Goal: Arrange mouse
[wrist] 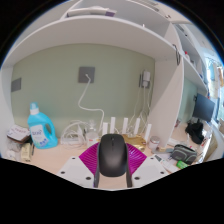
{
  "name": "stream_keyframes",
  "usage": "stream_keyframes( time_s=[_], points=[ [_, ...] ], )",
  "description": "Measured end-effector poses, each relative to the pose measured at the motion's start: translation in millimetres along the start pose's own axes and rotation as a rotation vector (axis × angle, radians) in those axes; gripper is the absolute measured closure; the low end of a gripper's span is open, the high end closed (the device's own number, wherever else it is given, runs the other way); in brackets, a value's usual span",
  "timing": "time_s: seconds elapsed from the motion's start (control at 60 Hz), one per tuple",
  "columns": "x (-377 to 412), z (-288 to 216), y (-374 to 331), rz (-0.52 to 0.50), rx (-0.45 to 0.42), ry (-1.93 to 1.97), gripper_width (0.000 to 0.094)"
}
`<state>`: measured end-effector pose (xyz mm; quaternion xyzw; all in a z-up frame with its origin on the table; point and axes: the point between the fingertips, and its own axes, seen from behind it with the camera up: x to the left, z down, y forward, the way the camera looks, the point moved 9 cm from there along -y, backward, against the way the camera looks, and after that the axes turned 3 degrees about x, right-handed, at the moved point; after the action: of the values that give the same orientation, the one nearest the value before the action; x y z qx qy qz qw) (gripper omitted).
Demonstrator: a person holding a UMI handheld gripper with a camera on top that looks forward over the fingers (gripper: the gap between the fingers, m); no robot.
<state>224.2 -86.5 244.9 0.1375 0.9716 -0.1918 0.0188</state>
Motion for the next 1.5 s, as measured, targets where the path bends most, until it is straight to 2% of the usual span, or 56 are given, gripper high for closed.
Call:
stream_keyframes(
  time_s=[0.083,0.167,0.317,0.433,0.567,0.667,0.75,0.833,0.883,0.967,1.183,1.5],
  points=[
    [44.8,-26.5,-44.3,-0.039,-0.054,0.014,0.0568],
    [105.4,-18.6,-74.4,-0.110,-0.039,0.021,0.0569],
    [209.3,67.9,-82.3,-0.235,0.128,-0.005,0.0571],
    [257.4,141.8,-69.6,-0.258,0.246,-0.039,0.0572],
    [280.5,191.4,-55.9,-0.249,0.315,-0.063,0.0566],
    [285.8,208.4,-51.4,-0.245,0.351,-0.046,0.0510],
    [285.5,208.8,-55.3,-0.244,0.360,-0.038,0.0423],
    [282.1,197.5,-69.0,-0.249,0.360,-0.044,0.0065],
    [276.5,185.9,-82.7,-0.236,0.352,-0.058,0.0110],
    [268.6,164.7,-110.9,-0.212,0.332,-0.076,0.0078],
    [247.2,122.4,-192.0,-0.179,0.269,-0.064,0.0085],
    [225.9,124.4,-290.9,-0.175,0.224,-0.106,0.0088]
  ],
)
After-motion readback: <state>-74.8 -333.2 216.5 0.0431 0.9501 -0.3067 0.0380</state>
